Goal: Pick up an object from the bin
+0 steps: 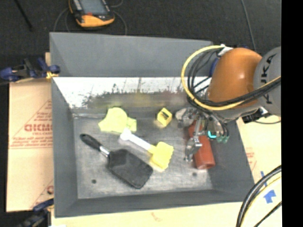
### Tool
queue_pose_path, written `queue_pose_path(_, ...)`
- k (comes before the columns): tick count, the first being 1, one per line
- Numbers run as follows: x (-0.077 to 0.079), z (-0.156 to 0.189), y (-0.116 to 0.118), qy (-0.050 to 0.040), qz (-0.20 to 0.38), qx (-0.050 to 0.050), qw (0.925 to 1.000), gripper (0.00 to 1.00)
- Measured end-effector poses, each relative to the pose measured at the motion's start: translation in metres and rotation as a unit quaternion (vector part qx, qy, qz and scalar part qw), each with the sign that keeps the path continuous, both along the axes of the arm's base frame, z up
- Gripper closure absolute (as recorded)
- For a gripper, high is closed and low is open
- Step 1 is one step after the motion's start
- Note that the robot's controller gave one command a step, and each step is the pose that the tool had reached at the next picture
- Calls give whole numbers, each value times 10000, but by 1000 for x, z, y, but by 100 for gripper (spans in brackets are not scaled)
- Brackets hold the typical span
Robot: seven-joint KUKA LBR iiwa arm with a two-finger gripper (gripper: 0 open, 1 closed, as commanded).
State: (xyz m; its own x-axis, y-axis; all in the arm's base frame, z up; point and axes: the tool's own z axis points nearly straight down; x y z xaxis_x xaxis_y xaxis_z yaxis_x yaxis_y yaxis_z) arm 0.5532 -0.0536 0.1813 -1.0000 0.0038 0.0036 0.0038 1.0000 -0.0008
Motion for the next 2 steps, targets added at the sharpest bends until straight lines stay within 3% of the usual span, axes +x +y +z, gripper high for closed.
queue_pose_path(1,2,4,0,-39,8,-3,10000,0)
queue_pose_path(2,6,-39,11,-51,666,-3,9978,0)
